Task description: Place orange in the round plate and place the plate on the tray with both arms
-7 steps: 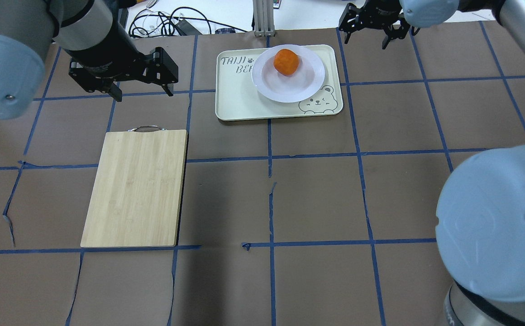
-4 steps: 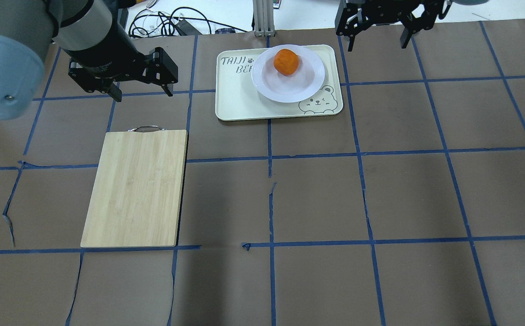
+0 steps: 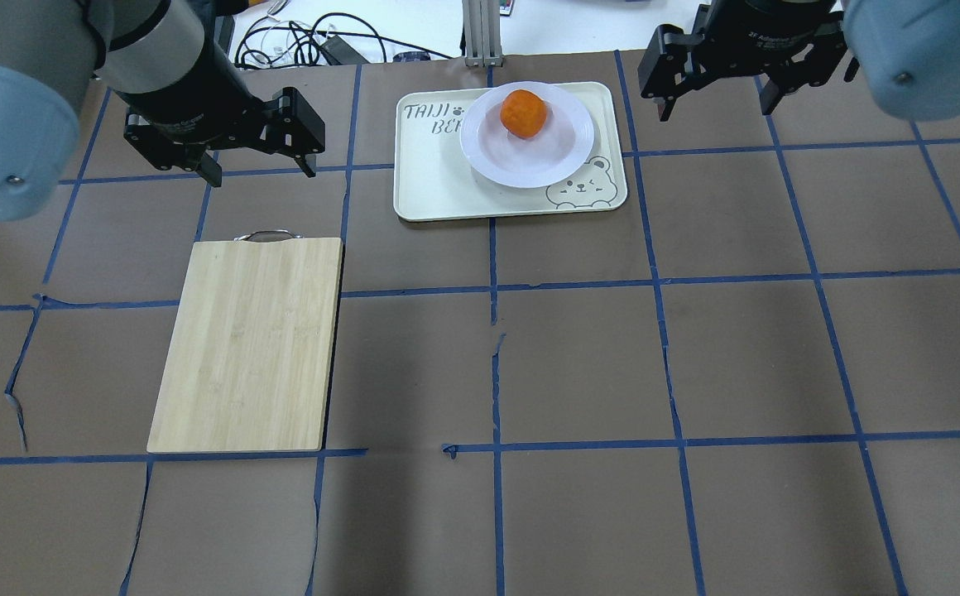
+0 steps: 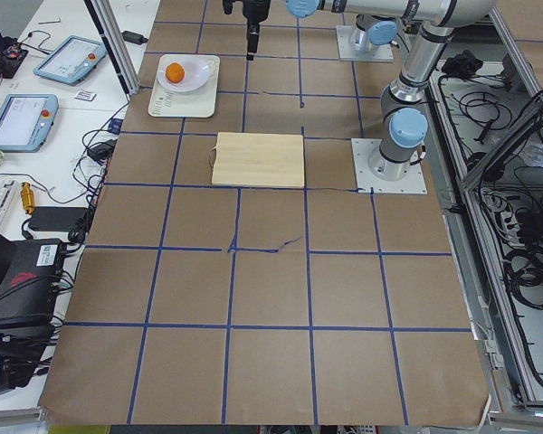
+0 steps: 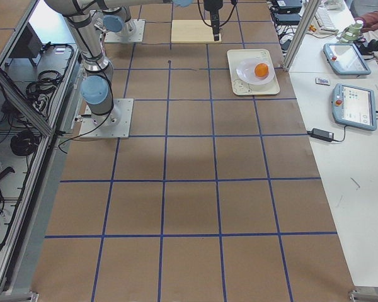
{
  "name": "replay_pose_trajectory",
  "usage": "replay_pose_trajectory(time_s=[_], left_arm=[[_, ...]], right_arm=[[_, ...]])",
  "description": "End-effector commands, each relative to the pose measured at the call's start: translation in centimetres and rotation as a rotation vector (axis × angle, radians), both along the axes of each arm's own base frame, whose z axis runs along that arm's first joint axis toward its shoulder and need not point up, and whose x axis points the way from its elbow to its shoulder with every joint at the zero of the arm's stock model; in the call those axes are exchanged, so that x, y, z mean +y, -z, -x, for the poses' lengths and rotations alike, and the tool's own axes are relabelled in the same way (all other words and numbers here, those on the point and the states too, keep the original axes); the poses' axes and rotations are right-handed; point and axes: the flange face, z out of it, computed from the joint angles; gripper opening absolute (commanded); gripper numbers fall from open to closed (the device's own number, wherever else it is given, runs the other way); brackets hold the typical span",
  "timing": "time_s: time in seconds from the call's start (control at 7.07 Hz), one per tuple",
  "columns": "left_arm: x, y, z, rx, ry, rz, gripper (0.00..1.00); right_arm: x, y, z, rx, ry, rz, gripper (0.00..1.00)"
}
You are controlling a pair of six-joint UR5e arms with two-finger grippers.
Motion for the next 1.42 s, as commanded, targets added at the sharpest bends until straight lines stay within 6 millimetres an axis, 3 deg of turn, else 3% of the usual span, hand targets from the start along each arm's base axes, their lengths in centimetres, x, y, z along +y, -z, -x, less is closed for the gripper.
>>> replay_pose_trajectory(time_s=[0.0, 1.27], left_arm=[[0.02, 0.00, 0.06, 0.000, 0.000, 0.000, 1.00], [0.02, 0.00, 0.06, 0.000, 0.001, 0.000, 1.00]], right_arm=[[-0.14, 0.58, 0.45, -0.044, 0.011, -0.031, 1.00], [0.42, 0.60, 0.24, -0.053, 0.018, -0.066, 1.00]])
